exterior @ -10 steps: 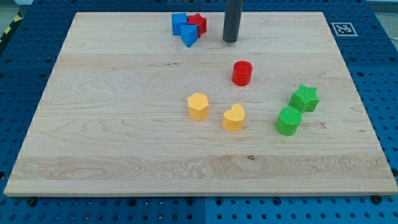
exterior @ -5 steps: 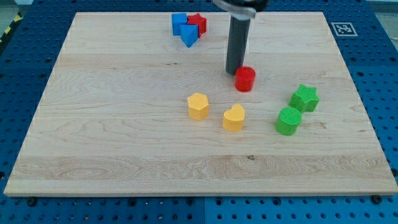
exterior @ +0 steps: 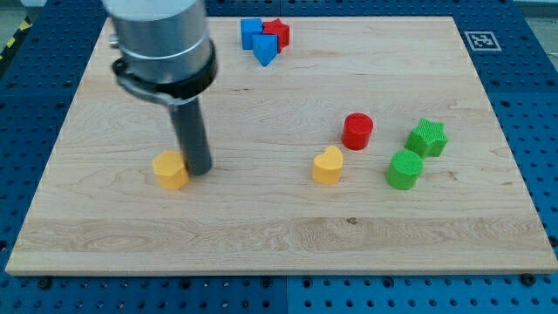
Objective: Push the yellow hexagon to the bottom left
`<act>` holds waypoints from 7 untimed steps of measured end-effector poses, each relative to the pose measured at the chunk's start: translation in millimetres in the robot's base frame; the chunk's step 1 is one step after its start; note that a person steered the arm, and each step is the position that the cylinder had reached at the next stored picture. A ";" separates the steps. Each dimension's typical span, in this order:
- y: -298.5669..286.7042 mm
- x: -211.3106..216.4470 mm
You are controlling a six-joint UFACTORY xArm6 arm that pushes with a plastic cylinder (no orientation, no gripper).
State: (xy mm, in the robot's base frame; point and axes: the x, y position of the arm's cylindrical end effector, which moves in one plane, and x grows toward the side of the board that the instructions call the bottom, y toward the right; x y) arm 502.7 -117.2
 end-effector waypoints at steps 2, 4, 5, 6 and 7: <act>-38.5 -0.4; -54.9 -9.1; -82.9 -9.1; -97.3 -8.9; -101.9 2.4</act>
